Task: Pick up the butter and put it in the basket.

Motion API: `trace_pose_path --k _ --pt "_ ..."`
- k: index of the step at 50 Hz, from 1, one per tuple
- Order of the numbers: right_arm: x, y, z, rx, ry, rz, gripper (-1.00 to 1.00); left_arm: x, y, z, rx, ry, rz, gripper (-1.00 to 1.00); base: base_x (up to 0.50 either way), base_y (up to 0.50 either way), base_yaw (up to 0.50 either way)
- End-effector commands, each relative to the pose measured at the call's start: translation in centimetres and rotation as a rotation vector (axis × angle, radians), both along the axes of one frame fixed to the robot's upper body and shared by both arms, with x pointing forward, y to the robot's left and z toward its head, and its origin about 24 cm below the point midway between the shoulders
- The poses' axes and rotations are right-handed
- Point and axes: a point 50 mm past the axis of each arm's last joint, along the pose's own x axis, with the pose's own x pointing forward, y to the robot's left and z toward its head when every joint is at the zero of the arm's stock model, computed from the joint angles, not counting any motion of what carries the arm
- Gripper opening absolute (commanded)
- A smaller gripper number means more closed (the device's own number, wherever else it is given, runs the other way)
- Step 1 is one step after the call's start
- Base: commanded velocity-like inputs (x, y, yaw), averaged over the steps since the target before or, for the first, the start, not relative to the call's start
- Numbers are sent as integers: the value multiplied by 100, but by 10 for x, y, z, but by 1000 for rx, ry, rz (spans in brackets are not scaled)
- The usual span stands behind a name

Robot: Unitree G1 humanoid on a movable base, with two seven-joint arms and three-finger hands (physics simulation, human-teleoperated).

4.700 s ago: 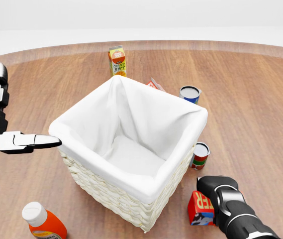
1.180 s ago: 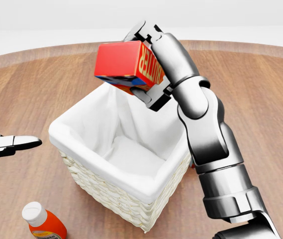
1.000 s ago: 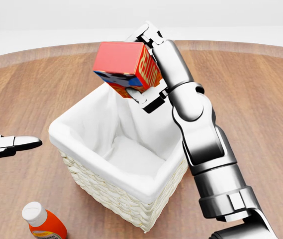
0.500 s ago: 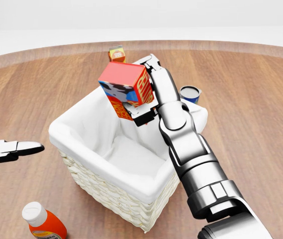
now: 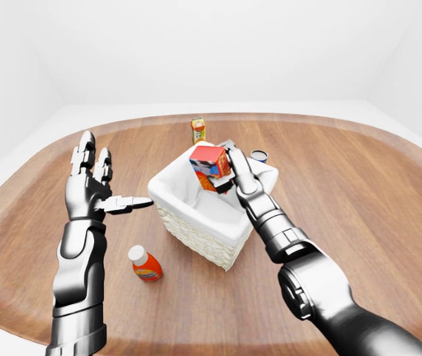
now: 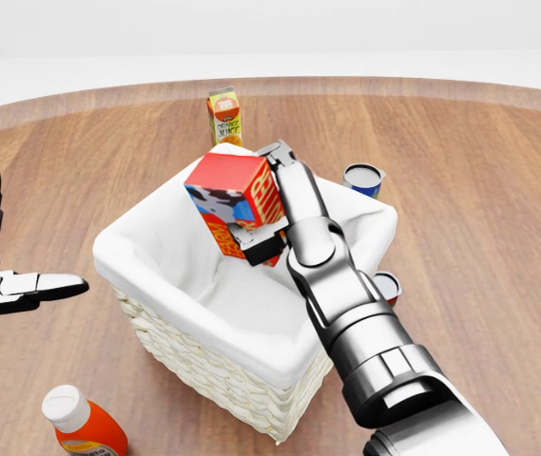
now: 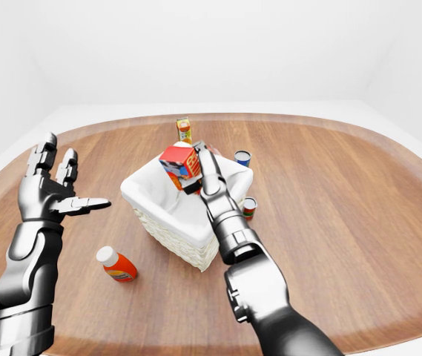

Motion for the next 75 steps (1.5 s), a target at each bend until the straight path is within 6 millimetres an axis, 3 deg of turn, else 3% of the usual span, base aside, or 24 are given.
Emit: trace_pose_path --k 1,29,46,48,50,51,75 --pt "2 3 1 -20 4 -20 -100 0 0 -1 0 4 0 100 0 0 0" --pt "-6 11 -22 -75 87 -11 -100 0 2 -4 -5 14 2 100 0 0 0" --pt "-5 8 -22 -86 69 -51 -98 -1 3 -3 -6 10 6 100 0 0 0" --pt "-5 8 -21 -89 58 -60 -9 -1 3 -2 -9 8 8 100 0 0 0" --pt "-5 6 -19 -96 37 -88 40 -1 3 -3 -8 11 7 100 0 0 0" --pt "-6 7 -18 -91 31 -84 100 -1 2 -4 -8 16 5 100 0 0 0" --pt "-13 17 -7 -79 -81 -47 100 -1 3 -5 -11 19 3 100 0 0 0"
